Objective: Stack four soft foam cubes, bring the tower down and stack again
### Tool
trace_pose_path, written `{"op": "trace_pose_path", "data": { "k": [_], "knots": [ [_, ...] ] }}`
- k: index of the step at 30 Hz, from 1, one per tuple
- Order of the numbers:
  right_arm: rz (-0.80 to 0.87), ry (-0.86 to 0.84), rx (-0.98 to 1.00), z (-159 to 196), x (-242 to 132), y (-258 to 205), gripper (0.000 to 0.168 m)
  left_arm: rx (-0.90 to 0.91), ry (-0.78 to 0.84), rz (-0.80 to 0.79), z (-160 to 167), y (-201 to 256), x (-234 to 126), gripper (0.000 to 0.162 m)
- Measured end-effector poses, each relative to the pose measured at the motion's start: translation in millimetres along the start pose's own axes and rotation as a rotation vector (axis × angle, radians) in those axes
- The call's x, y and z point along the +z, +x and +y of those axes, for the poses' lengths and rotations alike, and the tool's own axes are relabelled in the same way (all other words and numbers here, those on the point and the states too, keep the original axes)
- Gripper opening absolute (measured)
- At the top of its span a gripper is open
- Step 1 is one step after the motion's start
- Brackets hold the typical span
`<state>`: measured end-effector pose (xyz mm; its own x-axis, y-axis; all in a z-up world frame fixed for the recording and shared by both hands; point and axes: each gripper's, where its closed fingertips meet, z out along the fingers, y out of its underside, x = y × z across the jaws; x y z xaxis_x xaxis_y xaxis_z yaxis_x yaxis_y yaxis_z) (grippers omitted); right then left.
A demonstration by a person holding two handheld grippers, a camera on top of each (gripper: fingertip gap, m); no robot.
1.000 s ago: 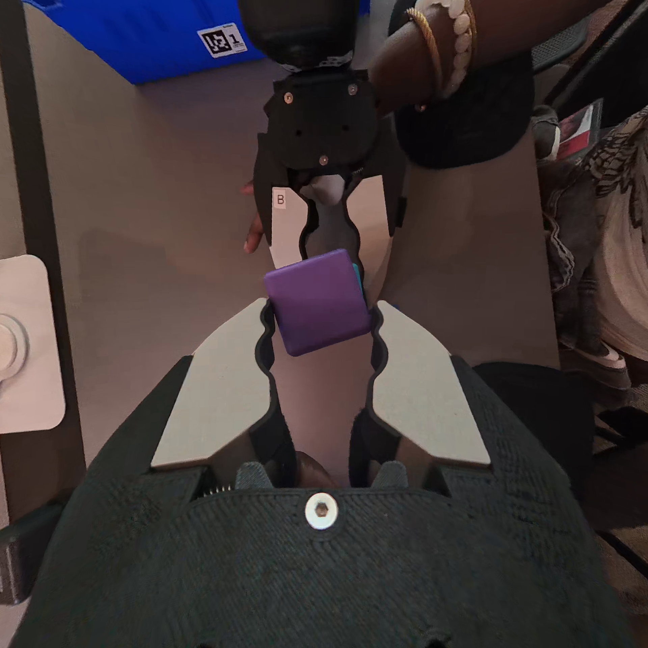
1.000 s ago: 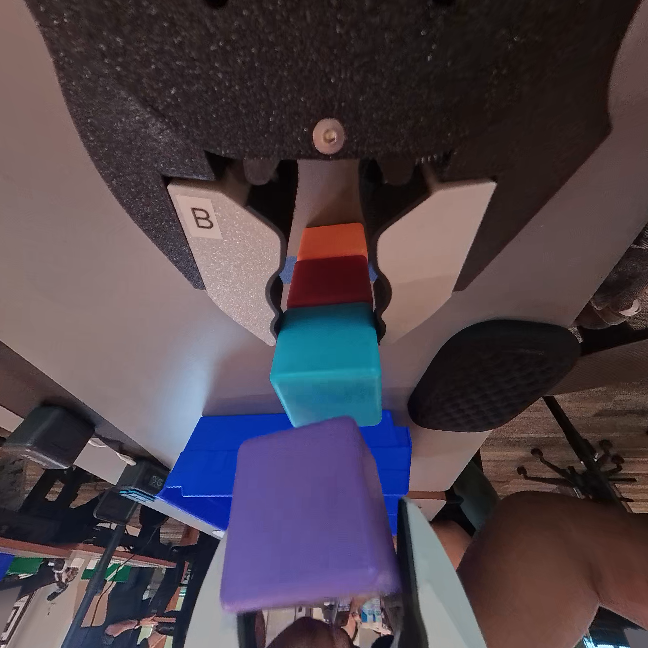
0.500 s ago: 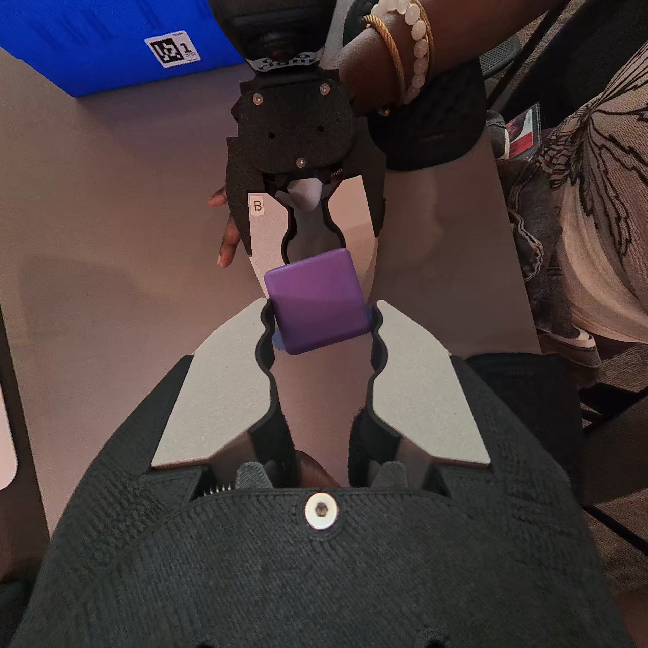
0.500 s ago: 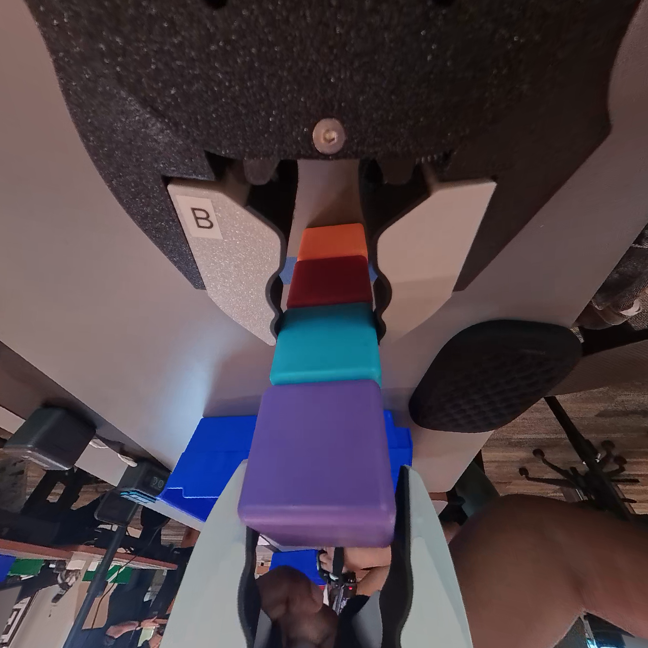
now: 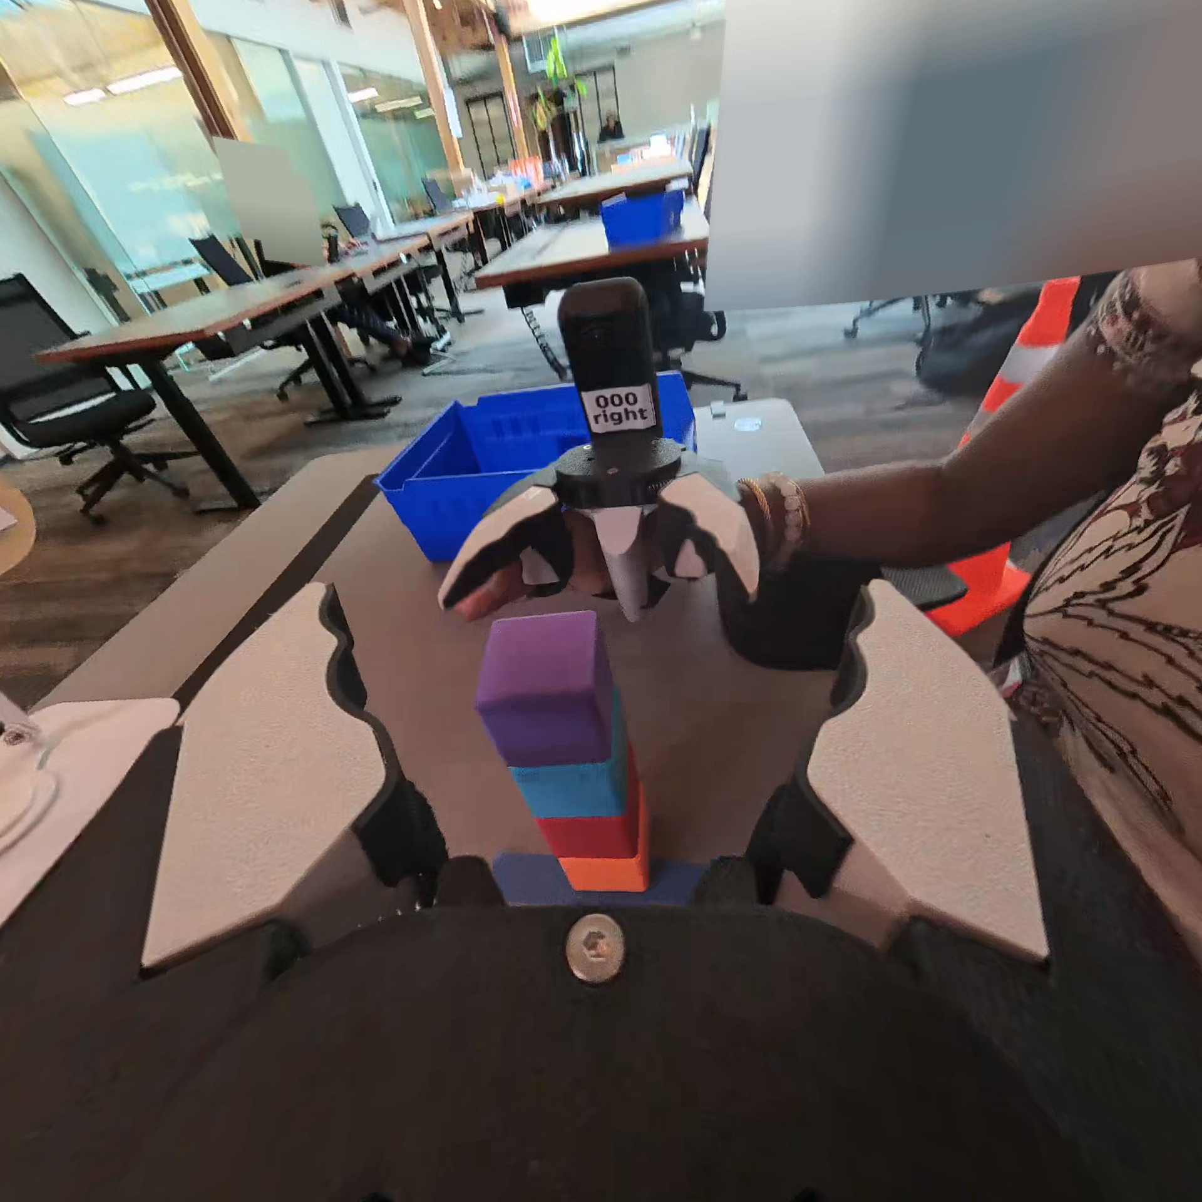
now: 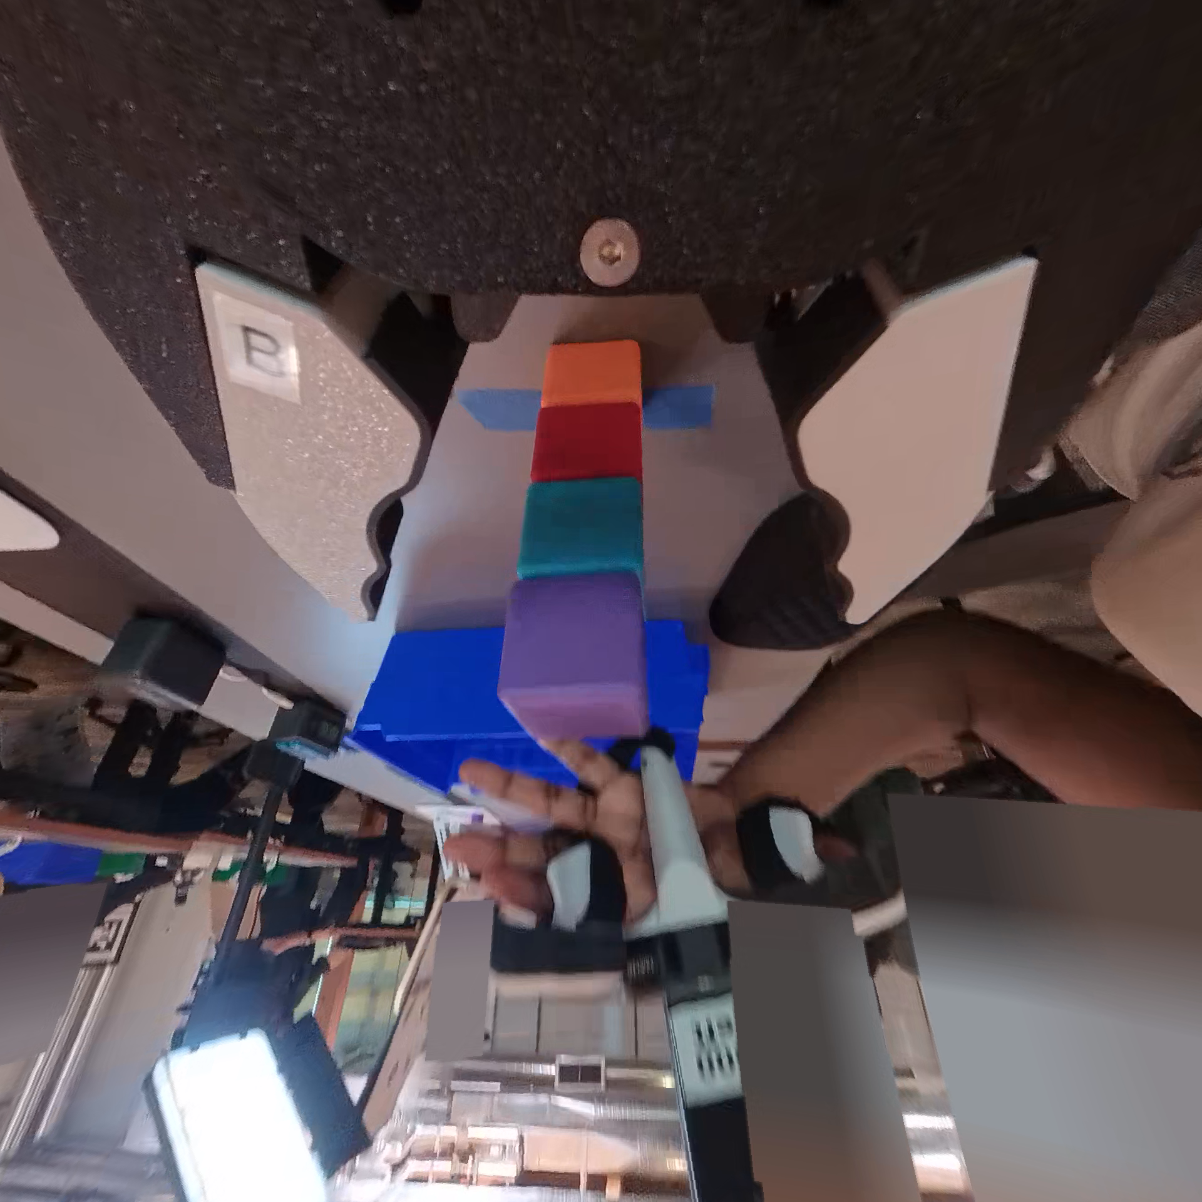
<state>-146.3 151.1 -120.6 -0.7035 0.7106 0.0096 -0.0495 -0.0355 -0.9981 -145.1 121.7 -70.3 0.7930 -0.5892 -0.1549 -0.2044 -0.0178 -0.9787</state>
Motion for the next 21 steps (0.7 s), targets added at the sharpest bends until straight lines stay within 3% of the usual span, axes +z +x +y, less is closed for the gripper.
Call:
{"op": "trace_pose_path", "data": {
  "k": [5,21],
  "knots": [
    [-0.001,0.075,0.005,-15,-8,-1,0.125,-0.065,0.057,-0.028,16,-8,-5,0.139],
    [-0.051,-0.509,-0.034,92,-19,-5,0.12,-0.109,-0.497,-0.015,162,-7,3,0.139]
  ]
}}
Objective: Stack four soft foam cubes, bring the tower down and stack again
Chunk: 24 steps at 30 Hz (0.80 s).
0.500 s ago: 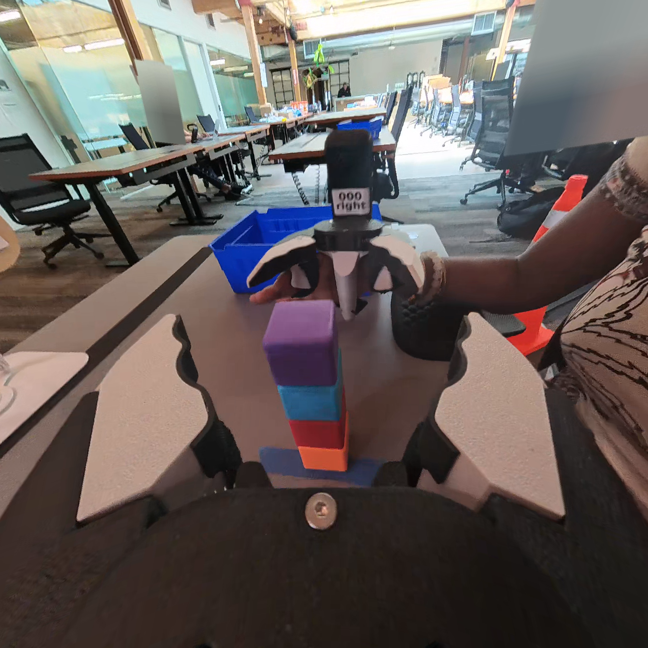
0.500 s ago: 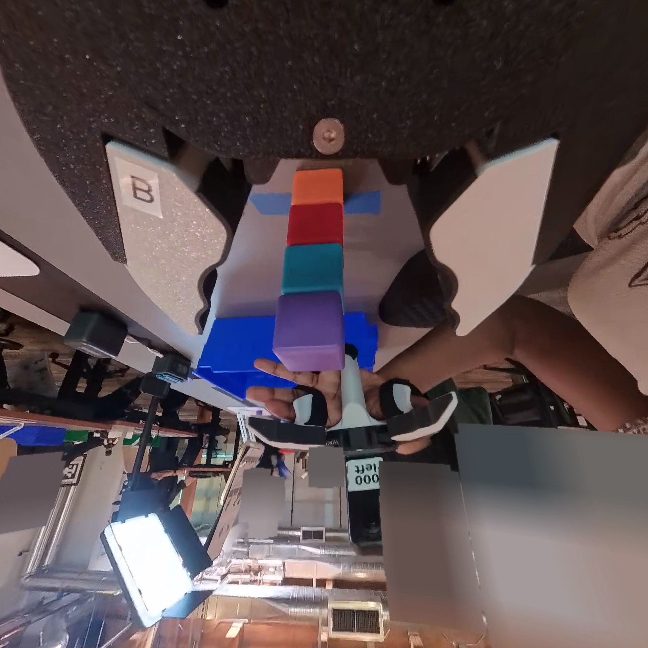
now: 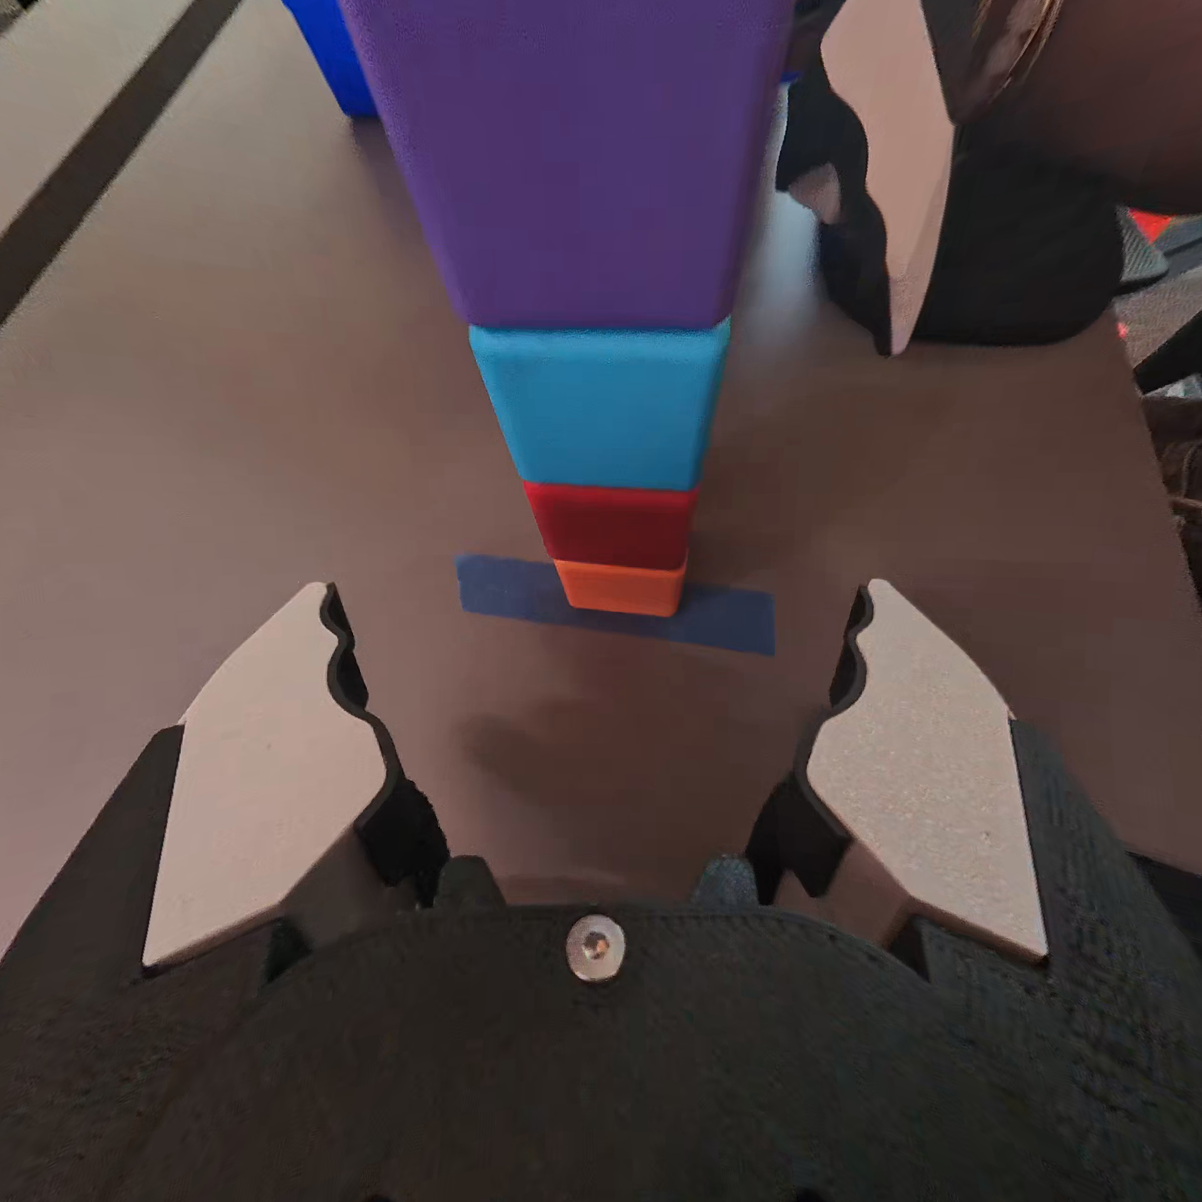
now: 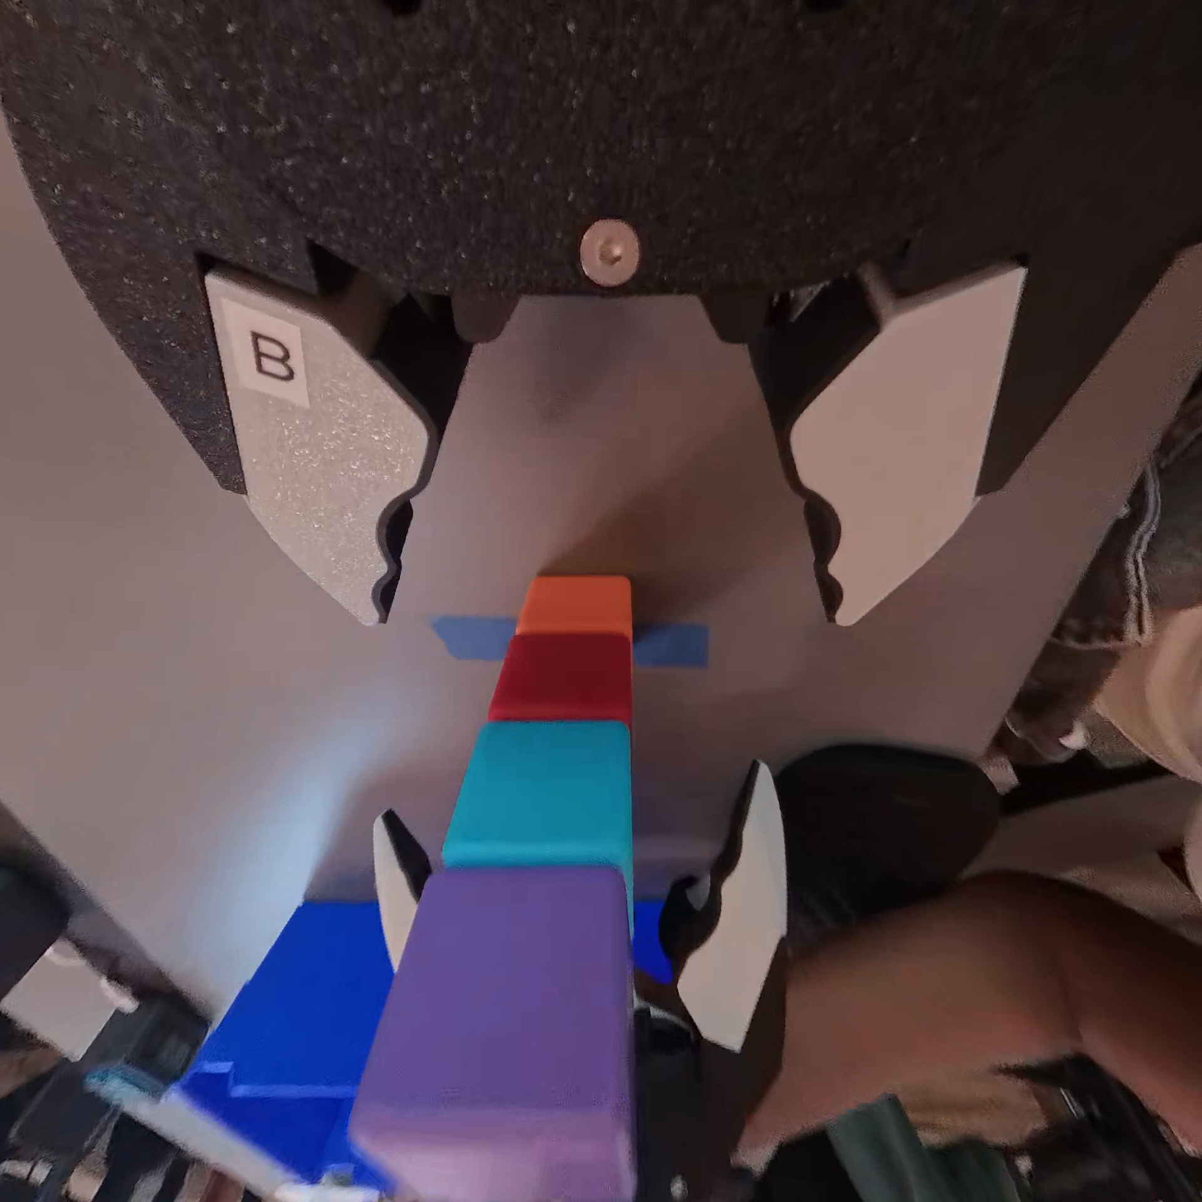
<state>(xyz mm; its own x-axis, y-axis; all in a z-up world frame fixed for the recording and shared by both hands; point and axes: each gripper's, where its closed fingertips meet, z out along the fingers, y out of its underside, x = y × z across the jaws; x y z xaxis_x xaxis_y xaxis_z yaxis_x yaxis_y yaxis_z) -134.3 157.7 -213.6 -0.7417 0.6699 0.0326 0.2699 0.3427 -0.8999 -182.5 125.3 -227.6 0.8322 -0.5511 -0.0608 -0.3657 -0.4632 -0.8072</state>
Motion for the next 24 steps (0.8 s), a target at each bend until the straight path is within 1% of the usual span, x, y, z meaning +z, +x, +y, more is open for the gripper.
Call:
{"op": "trace_pose_path", "data": {
  "k": [5,6,8,10,12,15,20,22,24],
  "knots": [
    [0.041,-0.211,-0.041,43,11,8,0.119,-0.018,-0.133,0.015,30,0,18,0.139],
    [0.042,-0.225,-0.041,46,12,9,0.117,-0.021,-0.15,0.022,33,1,20,0.139],
    [0.04,-0.202,-0.033,43,13,9,0.115,-0.028,-0.149,0.032,35,2,21,0.139],
    [0.034,-0.132,-0.021,31,12,9,0.113,-0.036,-0.082,0.04,25,2,20,0.139],
    [0.027,-0.016,-0.002,10,8,7,0.112,-0.055,0.05,0.043,4,0,14,0.136],
    [0.022,0.166,0.025,-23,-2,7,0.112,-0.081,0.255,0.03,-28,-5,0,0.126],
    [0.037,0.436,0.053,-71,-22,9,0.112,-0.111,0.526,0.046,-67,-4,-19,0.109],
    [0.044,0.52,0.07,-88,-29,11,0.111,-0.129,0.591,0.065,-75,-2,-23,0.104],
    [0.052,0.52,0.07,-97,-31,13,0.108,-0.132,0.589,0.059,-75,-2,-20,0.101]
  ]
}}
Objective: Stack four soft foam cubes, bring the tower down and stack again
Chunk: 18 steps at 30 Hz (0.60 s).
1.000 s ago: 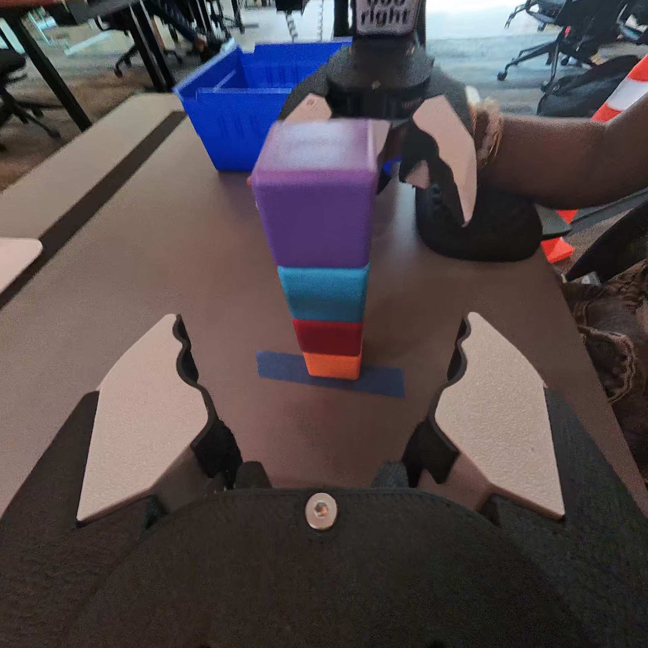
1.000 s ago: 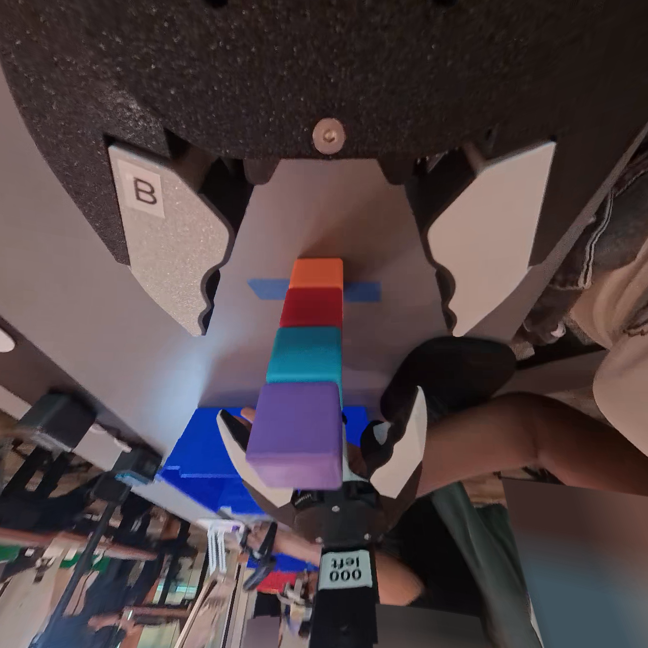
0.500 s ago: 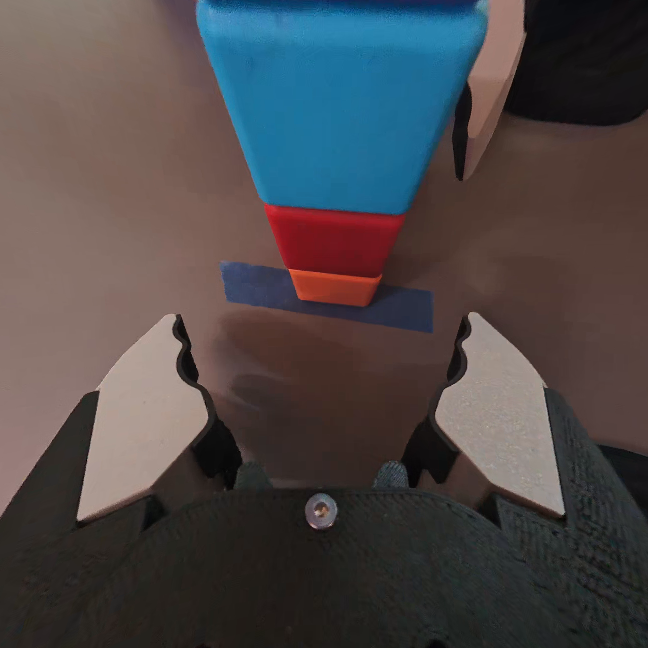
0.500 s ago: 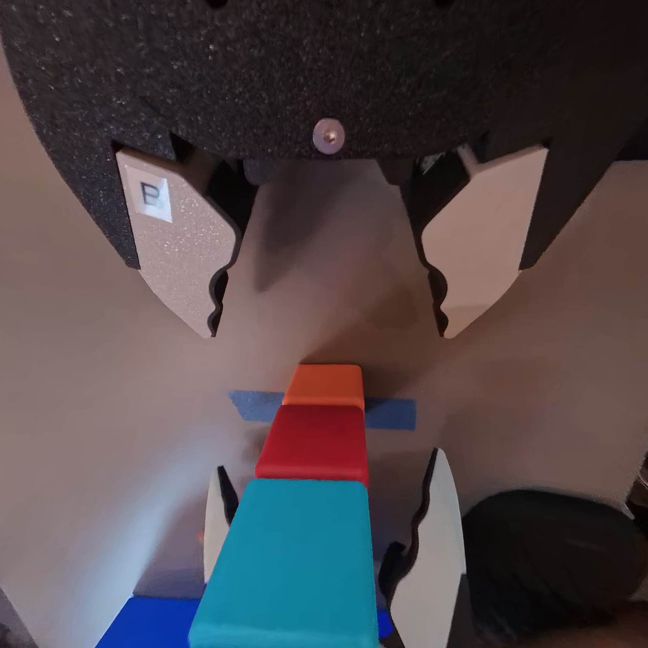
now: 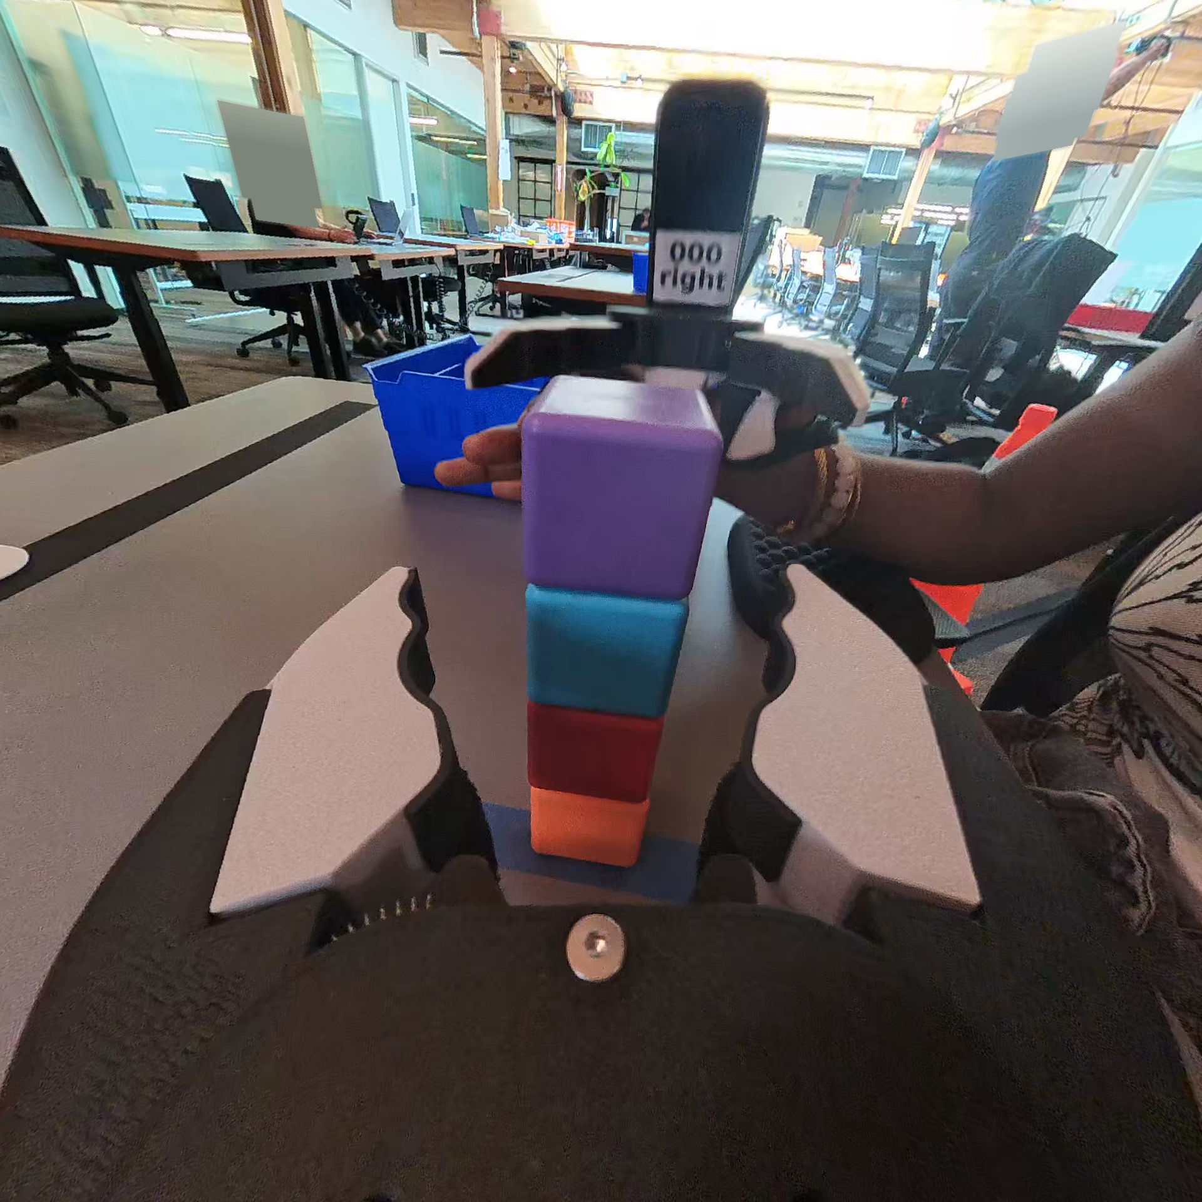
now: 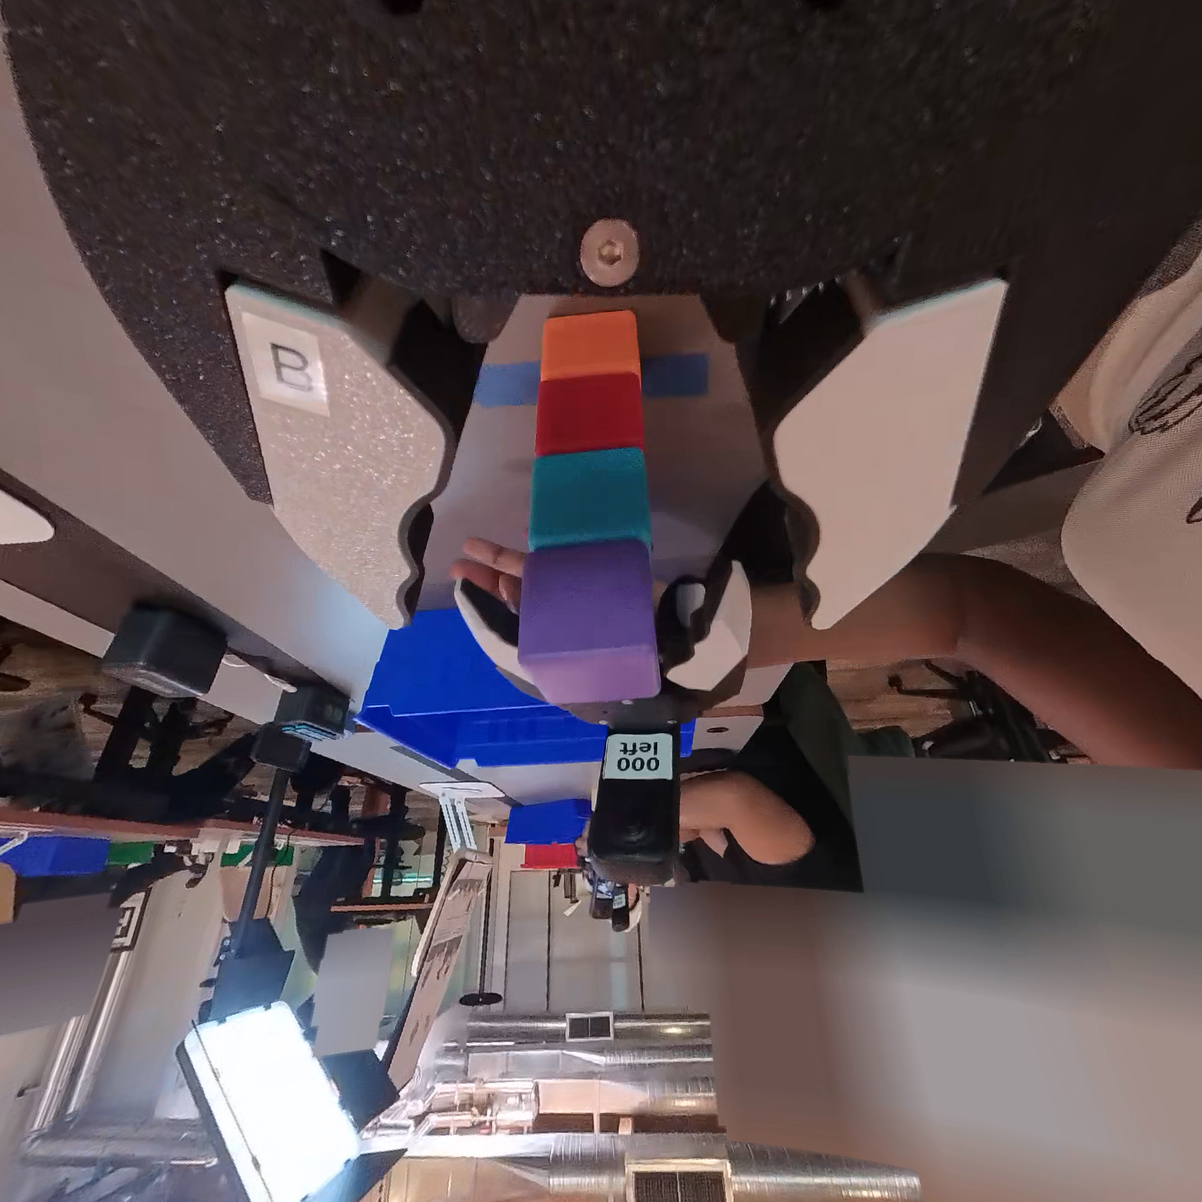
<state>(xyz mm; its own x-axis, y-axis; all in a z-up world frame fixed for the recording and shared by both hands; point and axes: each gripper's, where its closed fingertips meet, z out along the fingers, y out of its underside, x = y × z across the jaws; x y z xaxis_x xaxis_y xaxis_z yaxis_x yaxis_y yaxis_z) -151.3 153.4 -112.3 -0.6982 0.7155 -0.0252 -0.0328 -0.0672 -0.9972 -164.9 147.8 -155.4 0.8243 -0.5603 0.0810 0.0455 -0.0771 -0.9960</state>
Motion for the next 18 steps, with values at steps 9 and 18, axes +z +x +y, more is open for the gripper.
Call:
{"op": "trace_pose_path", "data": {
  "k": [9,18],
  "knots": [
    [-0.054,-0.773,-0.198,-1,17,6,0.07,0.064,-0.075,-0.02,17,5,19,0.087],
    [-0.169,-1.239,-0.28,27,22,2,0.064,0.091,-0.099,-0.049,24,0,22,0.055]
  ]
}}
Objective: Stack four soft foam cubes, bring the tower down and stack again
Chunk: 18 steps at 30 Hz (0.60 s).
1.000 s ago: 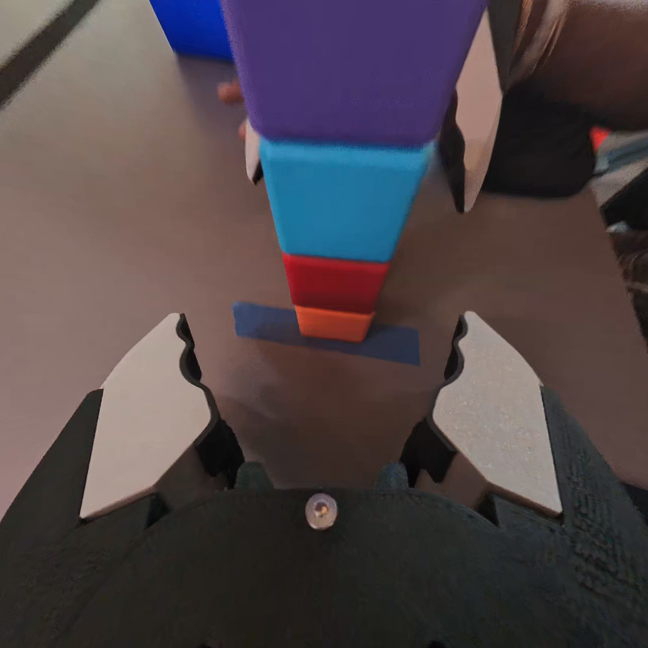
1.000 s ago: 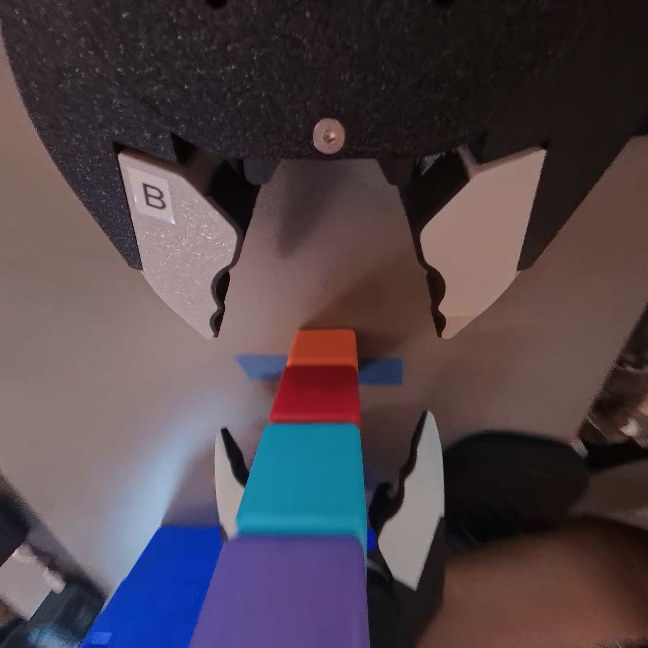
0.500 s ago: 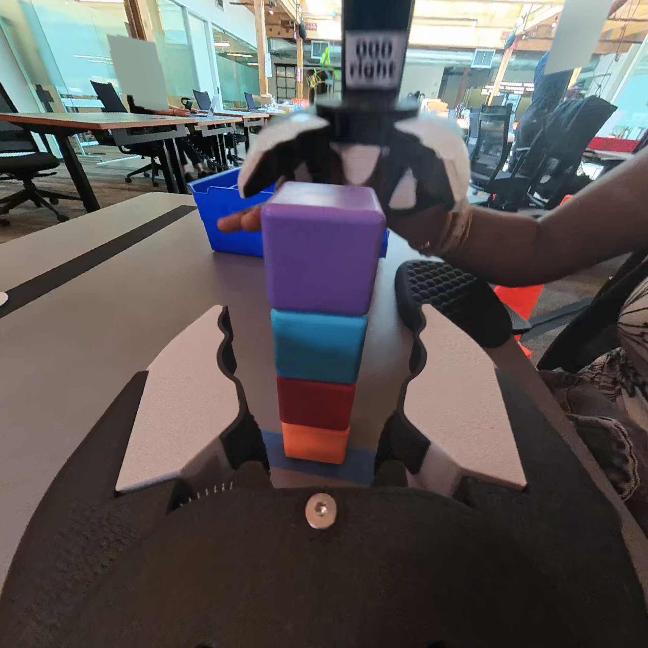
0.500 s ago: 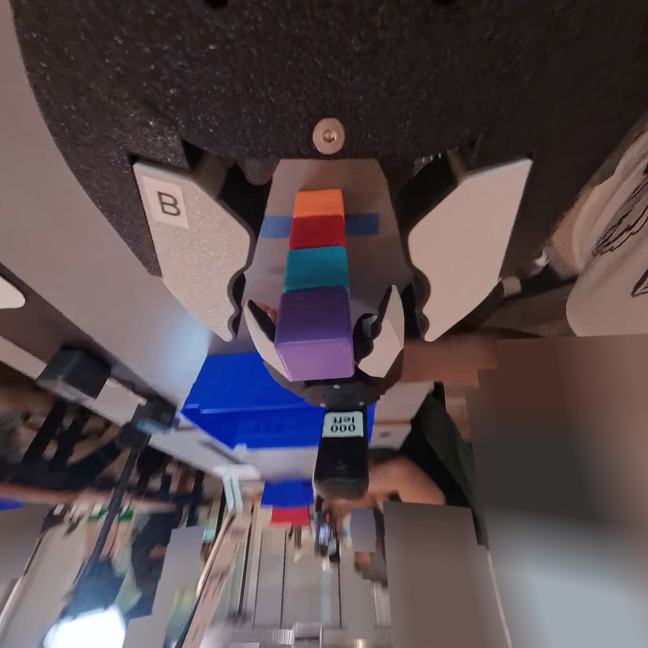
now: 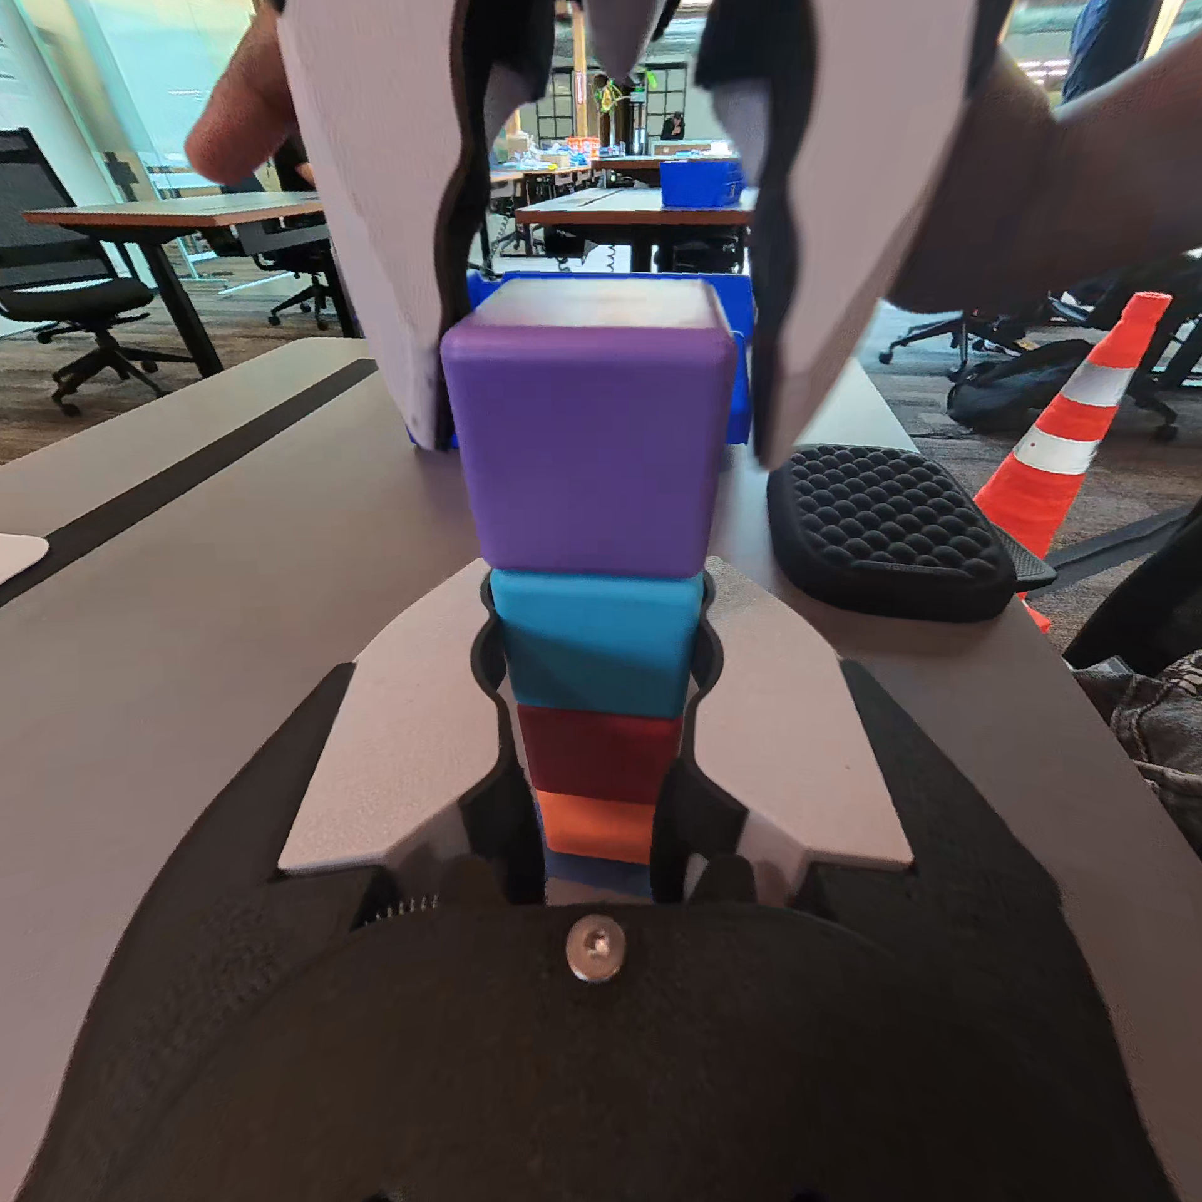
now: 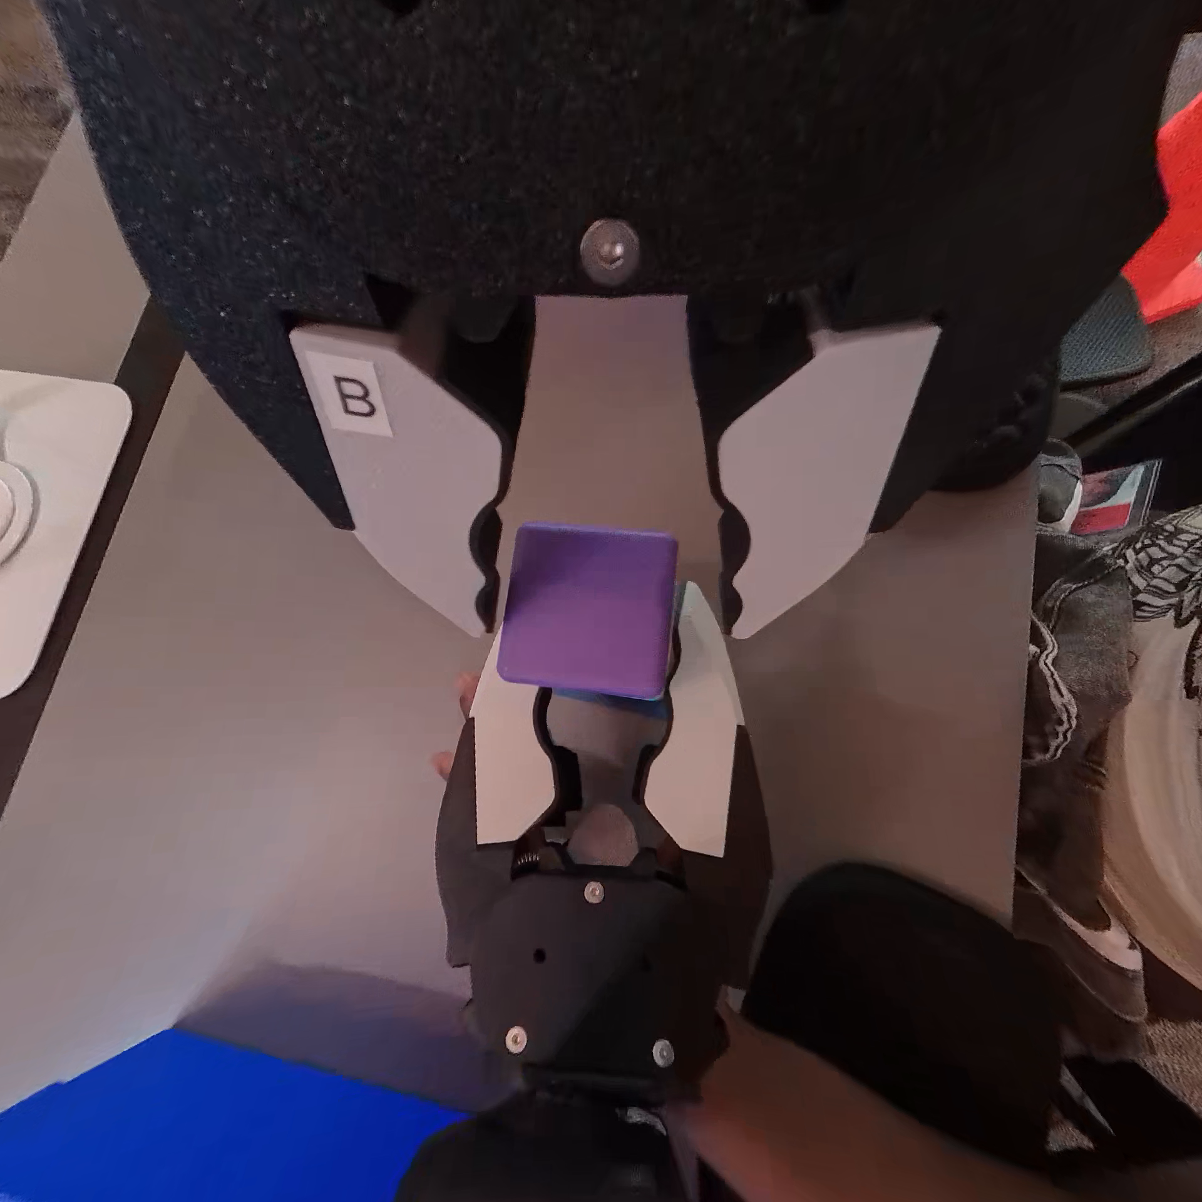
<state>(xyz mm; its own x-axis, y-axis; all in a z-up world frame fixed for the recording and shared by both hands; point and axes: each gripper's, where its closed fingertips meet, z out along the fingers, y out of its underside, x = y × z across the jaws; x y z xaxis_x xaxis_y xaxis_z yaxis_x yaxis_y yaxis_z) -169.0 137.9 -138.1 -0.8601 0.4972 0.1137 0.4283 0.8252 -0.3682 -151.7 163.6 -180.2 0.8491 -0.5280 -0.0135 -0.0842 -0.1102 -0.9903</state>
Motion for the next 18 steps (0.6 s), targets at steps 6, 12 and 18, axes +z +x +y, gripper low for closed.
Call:
{"op": "trace_pose_path", "data": {
  "k": [6,12,18],
  "knots": [
    [0.012,-0.064,-0.021,3,3,3,0.05,0.004,-0.046,0.01,2,1,-1,0.055],
    [0.154,0.037,0.05,5,-45,29,0.05,0.01,-0.054,0.011,3,2,-1,0.055],
    [0.536,-0.089,0.468,130,-127,90,0.049,0.004,-0.056,0.003,3,0,-1,0.055]
  ]
}}
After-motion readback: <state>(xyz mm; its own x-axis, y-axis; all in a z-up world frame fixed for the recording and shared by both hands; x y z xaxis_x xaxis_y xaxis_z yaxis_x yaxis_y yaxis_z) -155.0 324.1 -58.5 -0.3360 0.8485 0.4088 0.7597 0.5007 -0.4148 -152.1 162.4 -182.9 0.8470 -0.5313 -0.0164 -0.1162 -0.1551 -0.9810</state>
